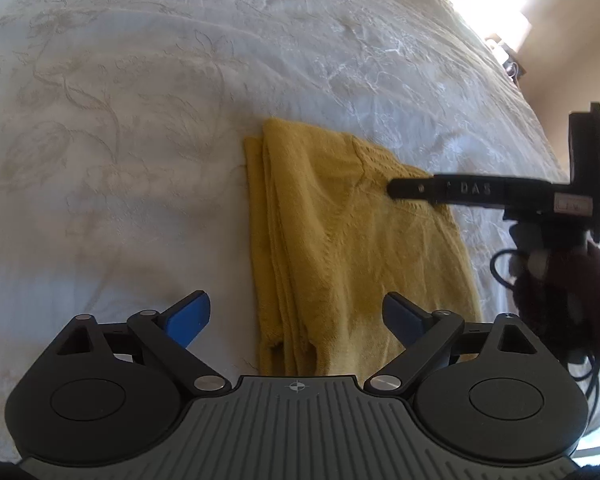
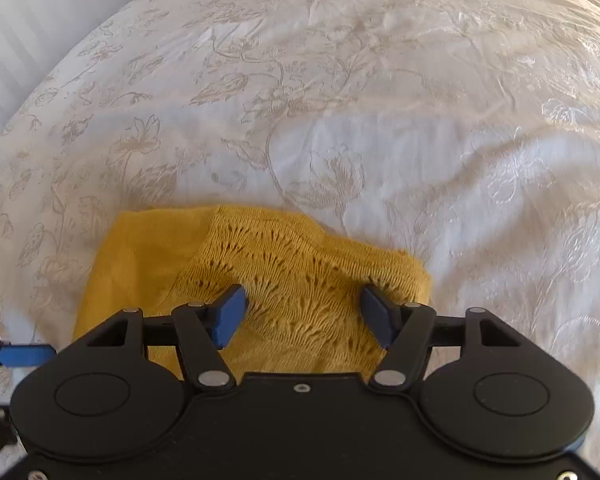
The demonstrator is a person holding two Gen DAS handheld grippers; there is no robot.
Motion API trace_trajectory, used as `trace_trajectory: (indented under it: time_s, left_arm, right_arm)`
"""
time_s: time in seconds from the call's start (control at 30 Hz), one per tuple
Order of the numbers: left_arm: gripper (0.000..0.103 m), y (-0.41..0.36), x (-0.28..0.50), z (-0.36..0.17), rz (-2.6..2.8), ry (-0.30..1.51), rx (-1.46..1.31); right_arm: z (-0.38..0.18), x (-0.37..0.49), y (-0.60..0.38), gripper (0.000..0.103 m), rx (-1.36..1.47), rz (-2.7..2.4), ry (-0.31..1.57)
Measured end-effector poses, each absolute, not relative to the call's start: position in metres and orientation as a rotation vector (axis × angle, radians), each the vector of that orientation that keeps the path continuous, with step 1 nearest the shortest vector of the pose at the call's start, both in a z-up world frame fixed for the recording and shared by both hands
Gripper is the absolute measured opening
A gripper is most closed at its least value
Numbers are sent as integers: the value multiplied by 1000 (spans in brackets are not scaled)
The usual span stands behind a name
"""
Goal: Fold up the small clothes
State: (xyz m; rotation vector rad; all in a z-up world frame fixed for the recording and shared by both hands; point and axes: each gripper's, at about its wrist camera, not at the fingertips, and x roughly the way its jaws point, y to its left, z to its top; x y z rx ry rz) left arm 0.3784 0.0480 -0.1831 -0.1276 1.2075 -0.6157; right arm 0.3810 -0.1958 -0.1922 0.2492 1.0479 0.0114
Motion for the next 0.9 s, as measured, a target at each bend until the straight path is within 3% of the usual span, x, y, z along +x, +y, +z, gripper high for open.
trace_trajectory:
  time_s: [0.13,0.2,0.27,0.67,0.77,0.83,0.9]
  left_arm:
    - [98,38,377,-194,-633,1237,-137]
    - [98,37,381,-196,-630,1231,-156]
    - [98,35,387,-197,-633,1221,-172]
    - [102,11,420,-228,-701,1278,-266]
    - [102,12,424,-230,-707,1281,-293]
    - [100,14,425,-230,-705,1285,-307]
    - [91,16,425,-229,-696,1282,-301]
  right_arm:
    - [-173,363,-218,70,359,-23,954]
    - [-168,345,-230,78,398,-38,922]
    - [-169,330,-239,80,417,-39,919]
    - [-241,338,-260,83,763,138,1048]
    - [-246,348,-261,98,841,172,1011]
    - [-245,352,-262,95,855,168,1015]
    - [-241,352,-261,66,814,155,1039]
